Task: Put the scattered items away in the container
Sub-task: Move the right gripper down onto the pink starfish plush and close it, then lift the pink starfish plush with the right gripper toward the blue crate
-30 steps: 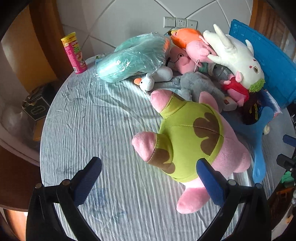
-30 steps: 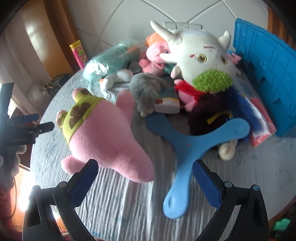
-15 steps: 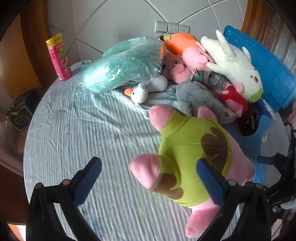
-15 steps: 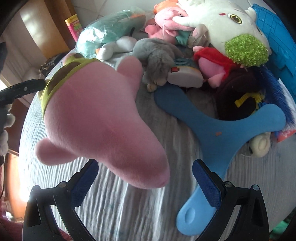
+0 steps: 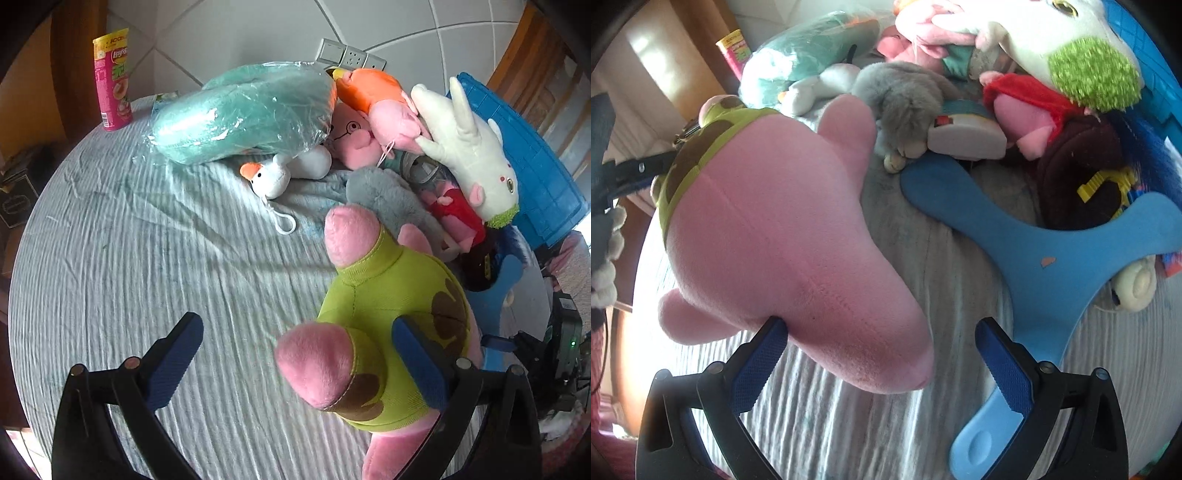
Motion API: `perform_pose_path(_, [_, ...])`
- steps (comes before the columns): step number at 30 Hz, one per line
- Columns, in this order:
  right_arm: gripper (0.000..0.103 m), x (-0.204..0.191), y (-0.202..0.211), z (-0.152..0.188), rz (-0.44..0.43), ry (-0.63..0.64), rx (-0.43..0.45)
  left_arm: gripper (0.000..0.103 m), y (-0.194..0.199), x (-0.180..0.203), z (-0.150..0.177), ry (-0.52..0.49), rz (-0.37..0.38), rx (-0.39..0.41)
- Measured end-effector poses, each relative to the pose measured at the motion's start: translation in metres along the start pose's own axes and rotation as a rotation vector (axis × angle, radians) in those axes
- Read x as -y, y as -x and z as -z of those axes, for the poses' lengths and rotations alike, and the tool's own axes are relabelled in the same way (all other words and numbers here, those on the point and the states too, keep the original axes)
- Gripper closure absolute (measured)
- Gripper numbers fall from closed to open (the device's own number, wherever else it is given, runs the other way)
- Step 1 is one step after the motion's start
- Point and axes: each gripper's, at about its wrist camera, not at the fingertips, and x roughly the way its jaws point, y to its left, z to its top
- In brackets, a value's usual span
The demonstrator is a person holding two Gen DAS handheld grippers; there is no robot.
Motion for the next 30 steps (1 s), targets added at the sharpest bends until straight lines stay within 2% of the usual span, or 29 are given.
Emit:
perform_pose_path(3, [0.000,-0.005,-0.004,0.001,-0.001,0.032,0.003,0.000,-0.012,0.008,0.007,-0.018,0.002,-0.039])
perform_pose_path(6, [0.000,-0.002,-0.008,0.001,-0.017,0.020,0.003,0.000,-0.017,0.012,0.012,0.001,0.020,-0.017])
perform_pose_path(8, [0.000,0.001,-0.011,0.002,-0.030,0.006,0.003,0.000,-0.017,0.009,0.013,0.024,0.028,-0.031])
perform_pose_path(11, [0.000,-0.002,-0.003,0.007,-0.003,0.026,0.017,0.000,-0.002,0.006,0.014,0.016,0.026,-0.038])
perform_pose_path(14, [0.000,-0.009,0.008,0.013,0.019,0.052,0.050,0.000,0.016,0.003,0.018,-0.039,-0.046,-0.001])
perform_pose_path(18, [0.000,-0.017,0.001,0.020,0.066,0.100,0.038,0.000,0.021,0.003,0.031,-0.134,-0.120,-0.015])
perform_pose_path(20, [0.000,-0.018,-0.001,0.019,0.068,0.105,0.043,0.000,0.015,0.008,0.036,-0.192,-0.132,-0.029])
perform_pose_path(22, [0.000,-0.019,-0.003,0.016,0.078,0.117,0.062,0.000,0.008,0.014,0.036,-0.219,-0.105,-0.031])
perform_pose_path(25, [0.000,-0.023,-0.005,0.010,0.083,0.164,0.092,0.000,-0.001,0.023,0.026,-0.231,-0.052,0.009])
perform_pose_path(29, [0.000,-0.022,-0.008,0.003,0.033,0.182,0.113,0.000,-0.019,0.030,0.013,-0.197,0.117,-0.010])
perform_pose_path(30, [0.000,-0.022,-0.009,0.002,0.025,0.180,0.111,0.005,-0.023,0.032,0.011,-0.185,0.157,-0.013])
